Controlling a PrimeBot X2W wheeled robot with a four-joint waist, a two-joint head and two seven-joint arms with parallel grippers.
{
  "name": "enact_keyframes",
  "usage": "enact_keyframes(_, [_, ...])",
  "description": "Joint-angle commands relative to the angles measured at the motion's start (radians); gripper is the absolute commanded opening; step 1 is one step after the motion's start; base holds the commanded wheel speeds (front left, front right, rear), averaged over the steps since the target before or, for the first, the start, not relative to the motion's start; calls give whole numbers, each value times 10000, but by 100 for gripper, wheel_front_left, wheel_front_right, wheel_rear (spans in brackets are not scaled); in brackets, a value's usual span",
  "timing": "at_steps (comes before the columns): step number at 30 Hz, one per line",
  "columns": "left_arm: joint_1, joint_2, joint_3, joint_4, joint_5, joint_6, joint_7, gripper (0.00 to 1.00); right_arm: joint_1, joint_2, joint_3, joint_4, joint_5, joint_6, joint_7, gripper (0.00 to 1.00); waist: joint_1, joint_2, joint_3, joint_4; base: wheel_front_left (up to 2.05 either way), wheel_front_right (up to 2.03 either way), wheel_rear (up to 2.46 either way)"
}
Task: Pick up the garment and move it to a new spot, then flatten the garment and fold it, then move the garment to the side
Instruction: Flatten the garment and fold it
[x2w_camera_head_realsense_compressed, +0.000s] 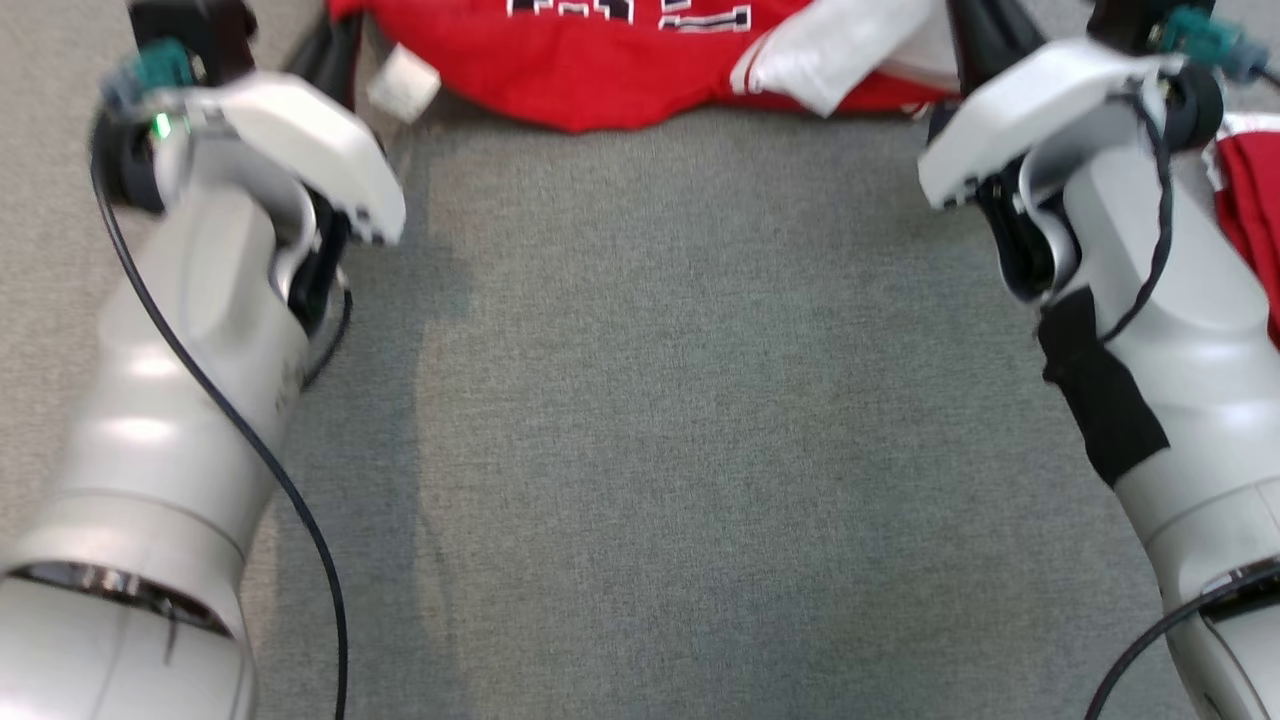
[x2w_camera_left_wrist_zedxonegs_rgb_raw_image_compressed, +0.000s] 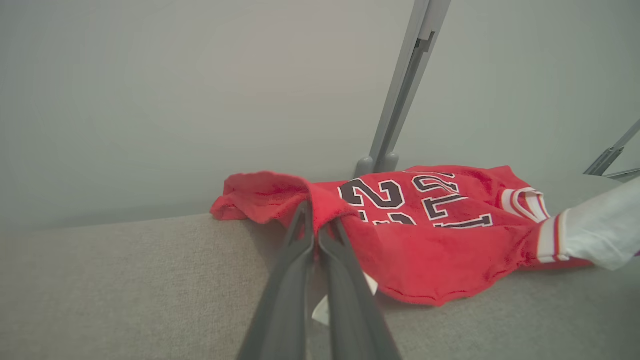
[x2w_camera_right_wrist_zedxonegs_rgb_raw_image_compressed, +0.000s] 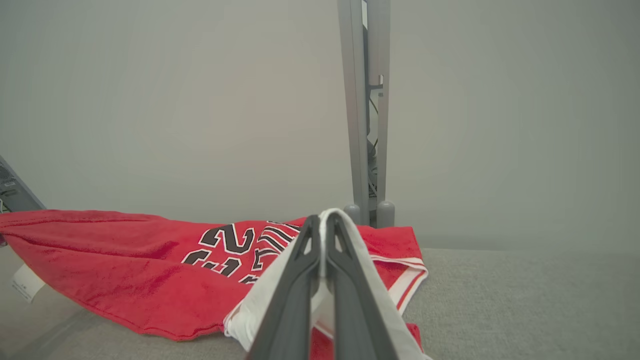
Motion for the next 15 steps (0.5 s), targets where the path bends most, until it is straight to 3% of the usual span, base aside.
enact_keyframes(1, [227, 28, -37, 63, -60, -47, -9, 0, 199, -144, 49, 106, 101, 1, -42, 0, -1, 0, -350, 69, 0, 0, 0])
enact_keyframes(10, [2258, 33, -926, 604, 252, 30, 318, 0, 1795, -809, 1607, 1212, 1350, -1, 322, 0, -1, 0, -1951, 390, 0, 0, 0])
enact_keyframes(15, [3091, -23, -1383, 668, 592, 432, 572, 0, 2669, -1377, 2403, 1056, 2074, -1, 840, 0, -1, 0, -2600, 663, 0, 0, 0])
